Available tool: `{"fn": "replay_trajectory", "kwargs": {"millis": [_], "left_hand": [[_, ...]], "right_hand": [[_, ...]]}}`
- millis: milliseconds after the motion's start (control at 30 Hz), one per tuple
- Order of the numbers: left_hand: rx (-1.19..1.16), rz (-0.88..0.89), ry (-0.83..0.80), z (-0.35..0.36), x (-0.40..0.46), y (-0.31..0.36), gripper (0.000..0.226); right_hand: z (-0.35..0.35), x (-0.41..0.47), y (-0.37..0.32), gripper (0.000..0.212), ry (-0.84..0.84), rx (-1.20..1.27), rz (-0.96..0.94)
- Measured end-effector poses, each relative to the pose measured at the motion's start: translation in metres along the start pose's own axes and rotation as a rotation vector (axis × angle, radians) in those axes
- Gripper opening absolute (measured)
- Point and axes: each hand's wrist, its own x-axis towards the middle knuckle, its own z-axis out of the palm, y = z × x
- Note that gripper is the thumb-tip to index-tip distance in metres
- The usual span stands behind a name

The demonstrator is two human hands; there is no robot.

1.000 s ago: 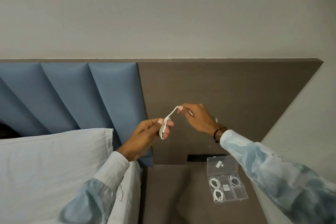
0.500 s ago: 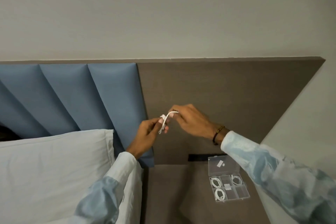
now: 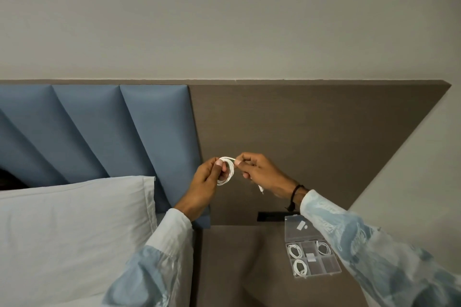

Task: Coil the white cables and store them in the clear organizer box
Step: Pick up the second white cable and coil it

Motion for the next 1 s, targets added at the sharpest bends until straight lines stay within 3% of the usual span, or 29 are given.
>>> {"fn": "replay_trajectory", "kwargs": {"millis": [133,233,367,467,600,733,800,933,1000], "left_hand": [[-0.089,-0.088,0.084,0.003,0.000,0.005,0.035],[-0.262,-0.189,0.006,0.001,-0.001,0.011,0.037],[-0.534,-0.255,-0.093,0.000,0.000,0.014,0.046],[-0.490,-0.283,-0.022,0.001,0.003,0.011,0.043],[-0.230,-0.246,0.065,0.002,0.002,0.002,0.043],[-0.240,-0.246,0.102,0.004,0.002,0.002,0.044],[-0.291,-0.261,0.077,0.003,0.001,0.006,0.045],[-0.401,-0.281,0.040,0.005,-0.001,0.014,0.042],[-0.457,-0.280,0.026,0.010,-0.001,0.019,0.039]], "right_hand": [[-0.007,-0.003,0.000,0.024,-0.006,-0.056,-0.021],[-0.012,-0.007,-0.001,0.025,-0.056,-0.071,-0.005],[-0.007,-0.011,-0.004,0.029,-0.137,0.123,0.185],[-0.006,-0.012,-0.004,0.029,-0.131,0.196,0.209],[-0.001,-0.013,-0.002,0.022,-0.120,0.219,0.189],[-0.003,-0.009,0.006,0.022,-0.102,0.288,0.211],[-0.007,-0.009,0.014,0.021,-0.076,0.219,0.183],[-0.013,-0.007,0.028,0.019,0.075,-0.280,-0.050],[-0.009,-0.007,0.030,0.013,0.178,-0.210,-0.050]]}}
